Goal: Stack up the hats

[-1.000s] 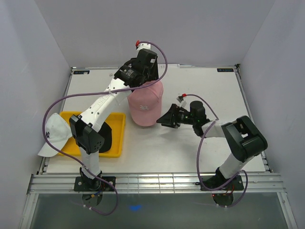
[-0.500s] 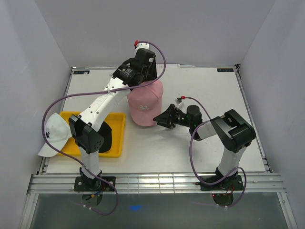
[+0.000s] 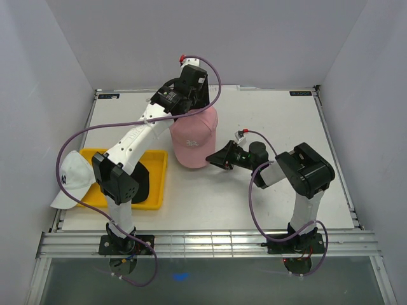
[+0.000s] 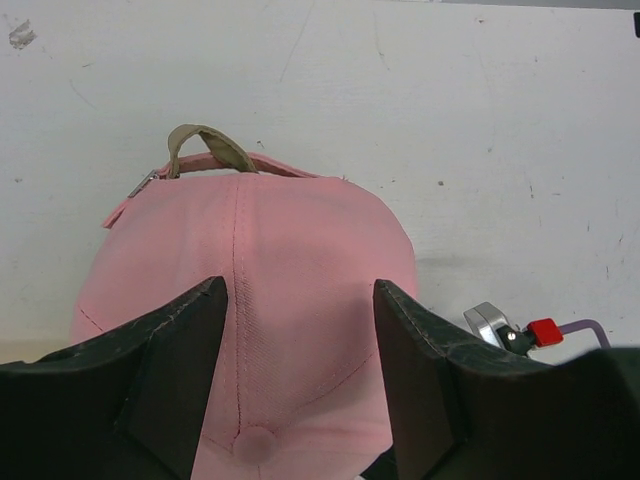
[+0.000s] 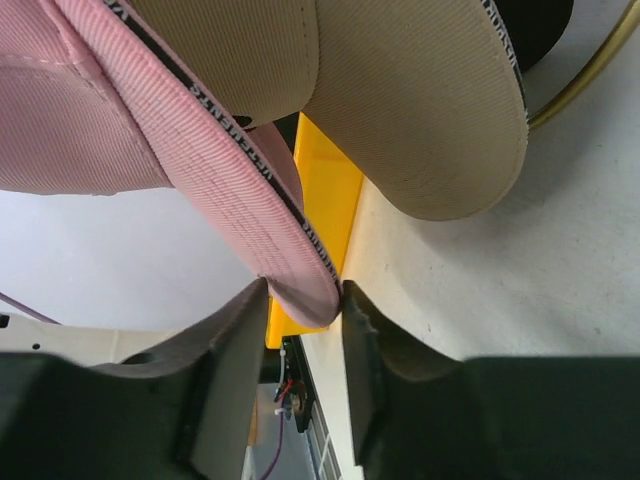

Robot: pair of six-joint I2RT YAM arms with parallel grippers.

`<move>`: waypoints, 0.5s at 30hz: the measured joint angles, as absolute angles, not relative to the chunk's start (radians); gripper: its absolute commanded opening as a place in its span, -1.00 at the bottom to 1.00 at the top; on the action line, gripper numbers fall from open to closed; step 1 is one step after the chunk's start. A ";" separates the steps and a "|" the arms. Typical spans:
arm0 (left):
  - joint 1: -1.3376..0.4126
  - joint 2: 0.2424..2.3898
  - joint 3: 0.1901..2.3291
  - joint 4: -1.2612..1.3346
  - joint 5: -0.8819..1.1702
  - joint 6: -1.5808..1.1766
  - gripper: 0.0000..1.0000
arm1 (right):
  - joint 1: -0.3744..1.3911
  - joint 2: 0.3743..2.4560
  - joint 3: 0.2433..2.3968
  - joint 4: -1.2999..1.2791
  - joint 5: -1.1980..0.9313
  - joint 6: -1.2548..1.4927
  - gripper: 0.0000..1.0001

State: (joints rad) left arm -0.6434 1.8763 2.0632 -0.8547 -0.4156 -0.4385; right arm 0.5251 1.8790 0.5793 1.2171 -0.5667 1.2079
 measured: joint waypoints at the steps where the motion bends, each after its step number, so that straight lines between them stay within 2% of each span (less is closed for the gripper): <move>1: -0.643 1.876 2.060 -0.854 -0.415 -0.439 0.41 | 0.525 1.884 0.579 1.222 -0.566 1.214 -0.30; 2: -0.643 1.876 2.054 -0.853 -0.415 -0.439 0.41 | 0.525 1.889 0.579 1.226 -0.564 1.221 -0.39; 11: -0.643 1.877 2.035 -0.853 -0.415 -0.439 0.41 | 0.526 1.908 0.572 1.251 -0.556 1.248 -0.73; 15: -0.643 1.878 2.035 -0.853 -0.415 -0.438 0.40 | 0.523 1.929 0.553 1.289 -0.548 1.279 -0.78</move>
State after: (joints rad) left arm -0.6426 1.8778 2.0346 -0.8532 -0.4149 -0.4381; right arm 0.5228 1.9289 0.5529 1.2892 -0.5476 1.2785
